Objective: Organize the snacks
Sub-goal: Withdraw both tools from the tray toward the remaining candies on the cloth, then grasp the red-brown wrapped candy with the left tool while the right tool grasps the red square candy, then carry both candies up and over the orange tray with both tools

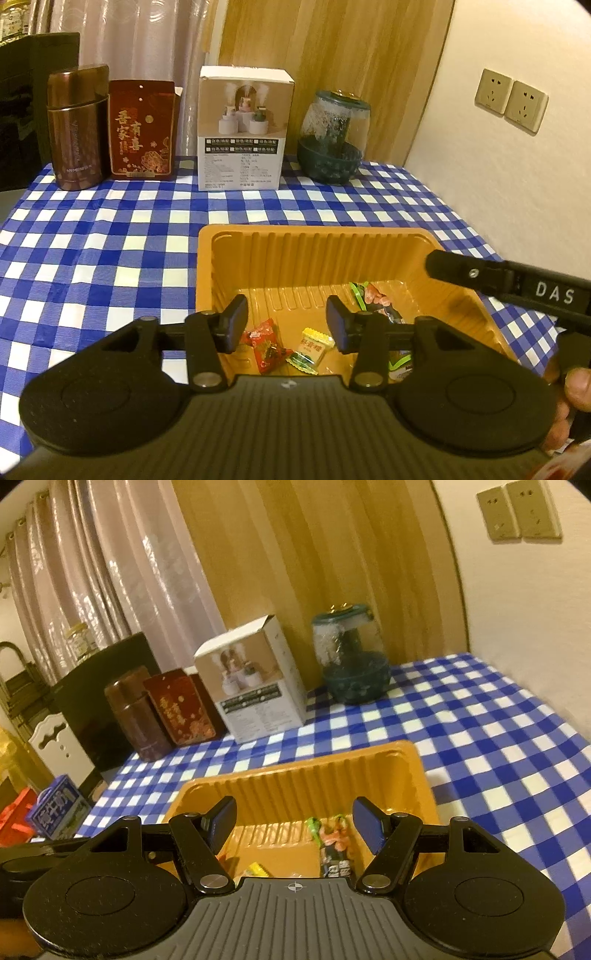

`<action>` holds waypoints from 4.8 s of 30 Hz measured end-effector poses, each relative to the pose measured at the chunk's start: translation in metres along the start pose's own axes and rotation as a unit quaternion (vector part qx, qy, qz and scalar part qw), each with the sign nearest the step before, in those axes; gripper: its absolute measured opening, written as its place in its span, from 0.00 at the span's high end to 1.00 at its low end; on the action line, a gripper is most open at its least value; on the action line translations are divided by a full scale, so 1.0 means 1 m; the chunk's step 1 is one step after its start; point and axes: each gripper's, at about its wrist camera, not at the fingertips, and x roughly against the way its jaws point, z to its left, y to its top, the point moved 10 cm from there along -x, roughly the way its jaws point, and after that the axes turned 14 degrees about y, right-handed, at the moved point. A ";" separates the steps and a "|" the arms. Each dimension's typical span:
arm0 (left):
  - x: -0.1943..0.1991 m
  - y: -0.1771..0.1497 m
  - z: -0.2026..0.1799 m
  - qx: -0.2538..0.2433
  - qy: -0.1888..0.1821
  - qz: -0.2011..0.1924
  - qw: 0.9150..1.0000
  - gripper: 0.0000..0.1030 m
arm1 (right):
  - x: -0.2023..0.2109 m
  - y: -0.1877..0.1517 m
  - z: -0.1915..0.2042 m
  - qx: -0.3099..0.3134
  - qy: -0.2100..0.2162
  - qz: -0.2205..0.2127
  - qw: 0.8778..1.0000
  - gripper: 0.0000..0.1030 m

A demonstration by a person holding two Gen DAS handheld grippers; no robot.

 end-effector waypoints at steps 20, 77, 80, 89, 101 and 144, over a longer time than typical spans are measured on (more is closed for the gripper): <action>0.066 -0.030 0.023 0.005 0.016 -0.028 0.999 0.47 | 0.096 -0.023 0.010 0.017 -0.041 -0.055 0.998 0.33; 0.027 -0.135 -0.015 -0.277 -0.120 0.066 0.951 0.57 | 0.068 -0.120 0.015 -0.063 -0.042 0.081 0.994 0.33; 0.029 -0.136 -0.017 -0.277 -0.121 0.071 0.951 0.69 | 0.065 -0.119 0.017 -0.060 -0.039 0.081 0.994 0.33; 0.033 -0.130 -0.009 -0.228 -0.090 0.097 0.965 0.80 | 0.043 -0.122 0.029 -0.045 -0.026 0.094 0.994 0.33; 0.039 -0.130 -0.006 -0.194 -0.081 0.106 0.972 0.80 | 0.006 -0.133 0.023 -0.026 -0.051 0.123 0.991 0.33; 0.087 -0.105 -0.031 -0.130 -0.071 0.057 0.987 0.80 | 0.091 -0.102 0.054 0.068 -0.044 0.114 0.990 0.71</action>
